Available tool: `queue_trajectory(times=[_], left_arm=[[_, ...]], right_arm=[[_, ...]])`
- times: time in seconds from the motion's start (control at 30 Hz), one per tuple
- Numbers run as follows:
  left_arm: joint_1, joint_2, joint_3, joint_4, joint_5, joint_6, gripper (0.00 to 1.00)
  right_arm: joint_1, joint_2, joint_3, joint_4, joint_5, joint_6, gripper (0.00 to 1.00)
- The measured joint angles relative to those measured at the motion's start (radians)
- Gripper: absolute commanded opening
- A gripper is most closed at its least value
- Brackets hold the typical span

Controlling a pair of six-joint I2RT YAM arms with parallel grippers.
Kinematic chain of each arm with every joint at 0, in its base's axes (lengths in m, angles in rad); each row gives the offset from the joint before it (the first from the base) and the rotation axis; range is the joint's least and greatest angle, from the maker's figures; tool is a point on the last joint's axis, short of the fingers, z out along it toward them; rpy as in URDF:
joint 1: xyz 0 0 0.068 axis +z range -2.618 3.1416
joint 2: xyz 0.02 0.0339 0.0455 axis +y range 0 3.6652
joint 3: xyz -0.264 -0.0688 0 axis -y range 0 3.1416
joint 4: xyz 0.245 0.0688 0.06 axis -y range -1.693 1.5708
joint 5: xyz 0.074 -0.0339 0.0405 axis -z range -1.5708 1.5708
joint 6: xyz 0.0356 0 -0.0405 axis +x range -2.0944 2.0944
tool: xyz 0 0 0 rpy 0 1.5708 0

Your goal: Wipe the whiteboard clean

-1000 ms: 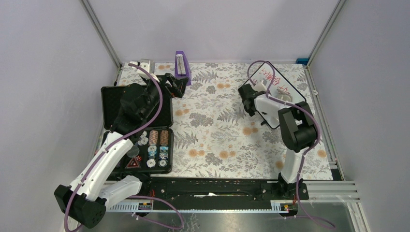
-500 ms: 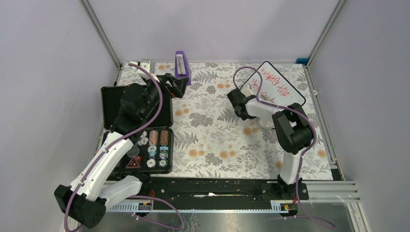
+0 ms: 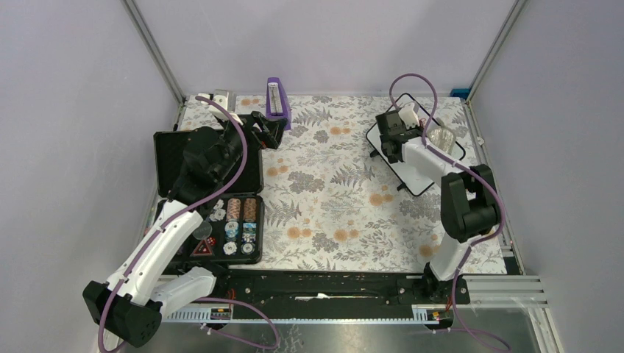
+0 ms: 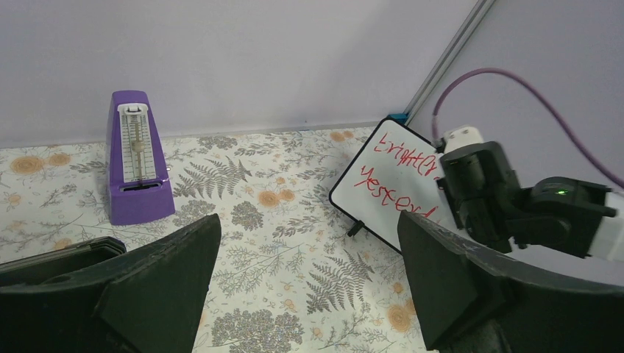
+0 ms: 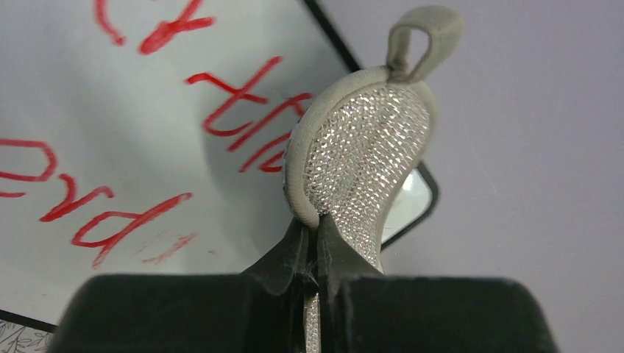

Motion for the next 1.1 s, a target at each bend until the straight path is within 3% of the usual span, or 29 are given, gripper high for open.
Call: queue_trajectory(times=[0.27, 0.57, 0.77, 0.93, 1.1], left_arm=[[0.001, 0.0, 0.0, 0.0, 0.003, -0.001, 0.99], [0.002, 0.005, 0.0, 0.0, 0.006, -0.002, 0.99], [0.002, 0.009, 0.0, 0.0, 0.017, -0.01, 0.99], [0.002, 0.009, 0.0, 0.0, 0.025, -0.018, 0.99], [0.002, 0.009, 0.0, 0.001, 0.032, -0.024, 0.99]], right_arm=[[0.073, 0.169, 0.002, -0.006, 0.026, -0.004, 0.0], [0.204, 0.238, 0.007, -0.014, -0.161, 0.075, 0.0], [0.175, 0.104, 0.007, -0.014, -0.169, 0.082, 0.0], [0.04, -0.055, -0.001, -0.007, -0.095, 0.084, 0.0], [-0.05, -0.078, -0.045, -0.01, -0.019, 0.087, 0.0]])
